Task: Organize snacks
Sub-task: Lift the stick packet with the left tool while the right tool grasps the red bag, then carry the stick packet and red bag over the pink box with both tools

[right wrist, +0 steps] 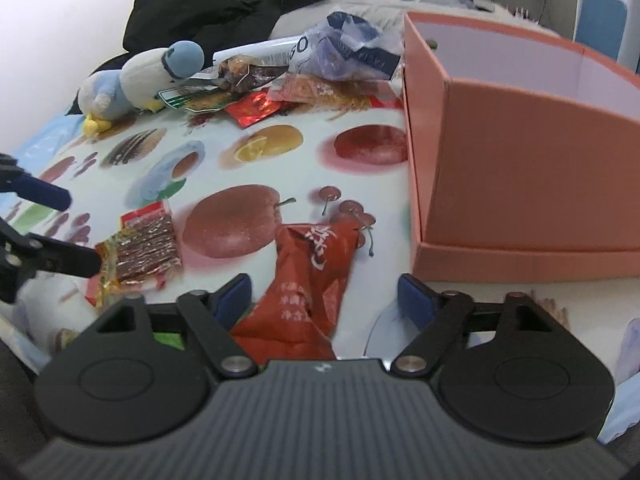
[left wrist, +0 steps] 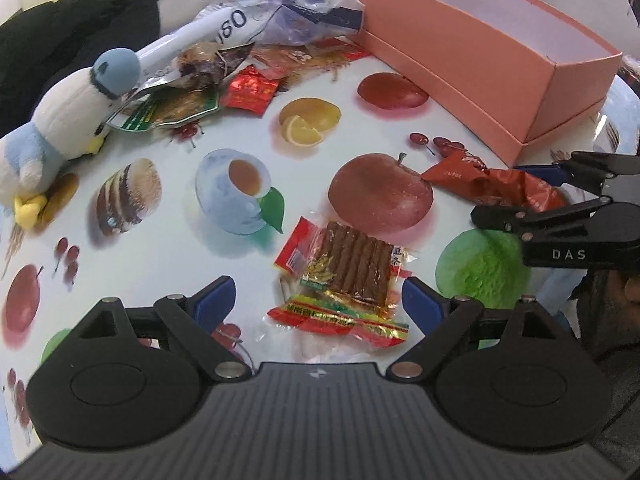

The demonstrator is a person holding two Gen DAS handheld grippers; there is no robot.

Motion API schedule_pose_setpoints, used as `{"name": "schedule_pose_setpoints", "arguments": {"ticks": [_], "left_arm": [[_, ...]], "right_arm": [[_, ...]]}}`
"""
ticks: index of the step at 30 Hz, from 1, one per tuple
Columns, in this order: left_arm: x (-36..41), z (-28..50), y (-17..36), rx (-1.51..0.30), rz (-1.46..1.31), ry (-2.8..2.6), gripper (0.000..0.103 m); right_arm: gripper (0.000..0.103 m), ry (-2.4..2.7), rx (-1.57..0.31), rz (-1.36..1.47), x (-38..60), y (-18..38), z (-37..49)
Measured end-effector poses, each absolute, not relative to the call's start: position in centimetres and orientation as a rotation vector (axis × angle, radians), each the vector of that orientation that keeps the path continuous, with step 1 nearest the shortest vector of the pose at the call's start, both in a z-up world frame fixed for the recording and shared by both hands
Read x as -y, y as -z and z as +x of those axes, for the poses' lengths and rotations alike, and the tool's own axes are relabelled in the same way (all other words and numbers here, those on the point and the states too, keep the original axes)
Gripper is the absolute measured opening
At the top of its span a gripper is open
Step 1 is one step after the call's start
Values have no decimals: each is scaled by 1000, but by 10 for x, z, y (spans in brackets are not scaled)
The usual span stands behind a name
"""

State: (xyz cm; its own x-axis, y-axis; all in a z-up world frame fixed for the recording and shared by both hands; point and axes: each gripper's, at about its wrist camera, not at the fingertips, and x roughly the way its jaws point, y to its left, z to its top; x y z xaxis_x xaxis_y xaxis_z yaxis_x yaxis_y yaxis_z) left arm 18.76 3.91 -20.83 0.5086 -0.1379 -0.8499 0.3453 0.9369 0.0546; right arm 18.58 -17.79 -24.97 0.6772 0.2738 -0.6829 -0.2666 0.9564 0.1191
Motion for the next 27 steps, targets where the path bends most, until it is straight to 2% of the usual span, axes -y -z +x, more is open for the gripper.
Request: {"name": "schedule_pose_setpoints", "arguments": {"ticks": [2,6,8,11,15,17,21,25,27], "left_arm": [[-38,192,212,-1004,227,317,93],[-31,199,223,-1023,255,347,93],[-26,203,229,-1058,262,357,92],[-15,207,236,-1079,309,368,91],[-14,212,241,-1094,280,391,86],[-14,214,242,-1103,252,390,80],[-10,215,241,-1111,249,373,74],[-4,213,237,-1110,263,350,62],[-5,214,235,-1115,250,333,60]], "right_arm": [[62,-297,-769,3,178,249,186],[57,-309,-770,-47,173,250,186],[45,-313,-776,-58,171,250,187],[33,-311,-791,-43,172,248,189],[32,-310,-803,-41,175,246,190],[32,-306,-804,-42,175,246,190],[32,-279,-807,-21,179,245,191],[32,-262,-812,1,185,243,191],[32,-258,-815,7,187,243,191]]}}
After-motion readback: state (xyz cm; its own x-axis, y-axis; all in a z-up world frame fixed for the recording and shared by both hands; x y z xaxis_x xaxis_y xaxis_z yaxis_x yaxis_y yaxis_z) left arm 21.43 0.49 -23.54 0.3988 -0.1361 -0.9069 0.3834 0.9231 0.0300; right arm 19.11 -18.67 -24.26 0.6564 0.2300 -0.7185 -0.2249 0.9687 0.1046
